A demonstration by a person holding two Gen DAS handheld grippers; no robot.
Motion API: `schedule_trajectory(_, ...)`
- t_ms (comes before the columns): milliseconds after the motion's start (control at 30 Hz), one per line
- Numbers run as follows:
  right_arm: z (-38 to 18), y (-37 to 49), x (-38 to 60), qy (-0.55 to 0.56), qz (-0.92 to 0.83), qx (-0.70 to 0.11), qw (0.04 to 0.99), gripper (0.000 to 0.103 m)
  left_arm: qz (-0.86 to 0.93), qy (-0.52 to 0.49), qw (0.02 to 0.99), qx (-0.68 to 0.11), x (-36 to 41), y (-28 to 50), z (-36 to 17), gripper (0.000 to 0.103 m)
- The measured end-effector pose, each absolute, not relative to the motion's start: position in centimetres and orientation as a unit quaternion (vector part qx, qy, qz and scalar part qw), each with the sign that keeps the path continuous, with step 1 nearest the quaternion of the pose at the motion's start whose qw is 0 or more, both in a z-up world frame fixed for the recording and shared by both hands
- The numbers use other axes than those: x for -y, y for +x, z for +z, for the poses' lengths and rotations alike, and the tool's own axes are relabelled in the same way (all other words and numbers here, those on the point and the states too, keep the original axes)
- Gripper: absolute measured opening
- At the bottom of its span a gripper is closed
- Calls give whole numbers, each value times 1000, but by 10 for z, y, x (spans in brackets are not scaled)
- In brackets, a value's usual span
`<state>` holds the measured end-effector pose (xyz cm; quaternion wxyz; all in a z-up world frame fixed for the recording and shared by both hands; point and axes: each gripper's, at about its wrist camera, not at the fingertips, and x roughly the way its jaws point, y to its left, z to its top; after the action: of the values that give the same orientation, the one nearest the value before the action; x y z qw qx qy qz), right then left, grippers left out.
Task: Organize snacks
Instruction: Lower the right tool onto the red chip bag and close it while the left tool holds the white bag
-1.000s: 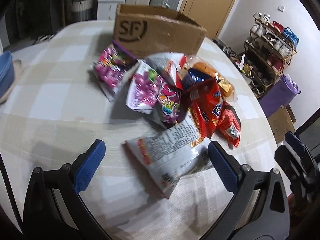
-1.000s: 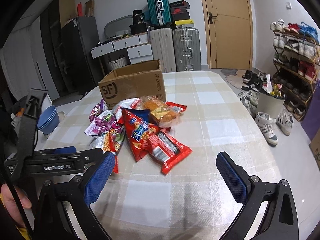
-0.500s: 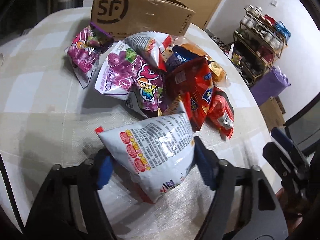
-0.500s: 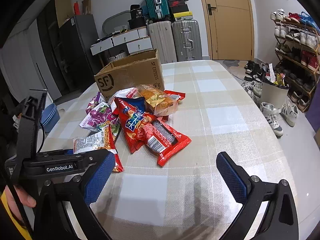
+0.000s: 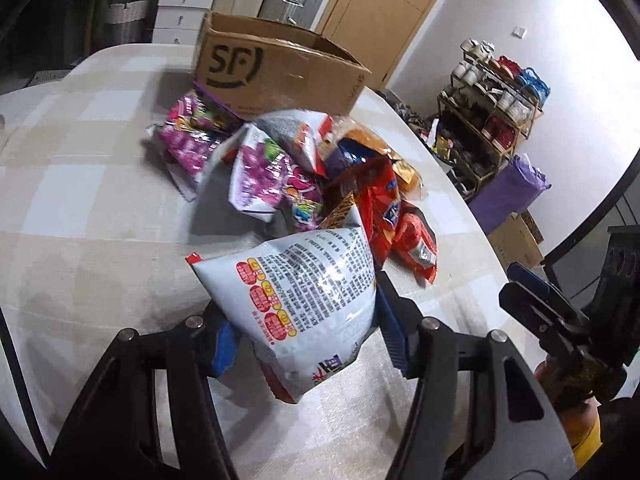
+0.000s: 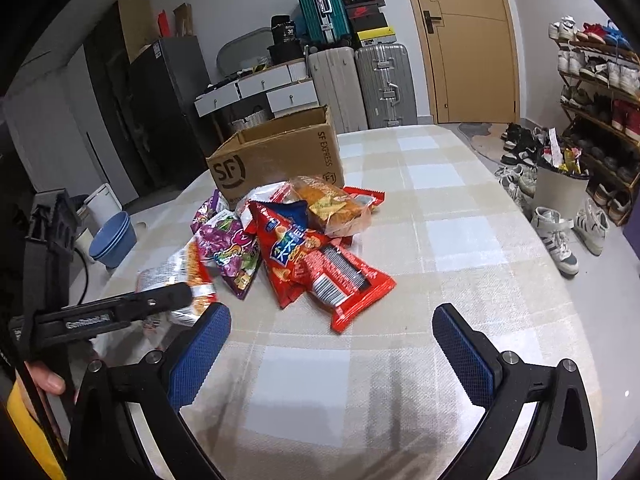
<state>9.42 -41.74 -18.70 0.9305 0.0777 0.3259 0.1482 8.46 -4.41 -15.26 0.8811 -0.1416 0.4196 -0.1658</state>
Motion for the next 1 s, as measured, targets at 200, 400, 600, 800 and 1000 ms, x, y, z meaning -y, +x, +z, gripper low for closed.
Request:
schedule_trajectory(200, -181, 106, 420, 93, 176, -332, 922, 103, -173, -158, 881, -410, 14, 65, -141, 57)
schedule_trajectory(400, -182, 137, 397, 101, 240, -346, 901, 103, -176, -167, 882, -404, -12, 49, -139, 57)
schedule_trajectory(600, -184, 173, 366, 48, 255, -354, 899, 98, -181, -171, 880, -403, -22, 47, -144, 57)
schedule_trajectory(800, -199, 201, 345, 26, 262, -392, 881, 94, -178, -180, 877, -409, -31, 51, -152, 57)
schedule_trajectory(1000, -210, 218, 332, -6, 251, -407, 878, 82, -176, -189, 872, -416, -34, 58, -160, 57)
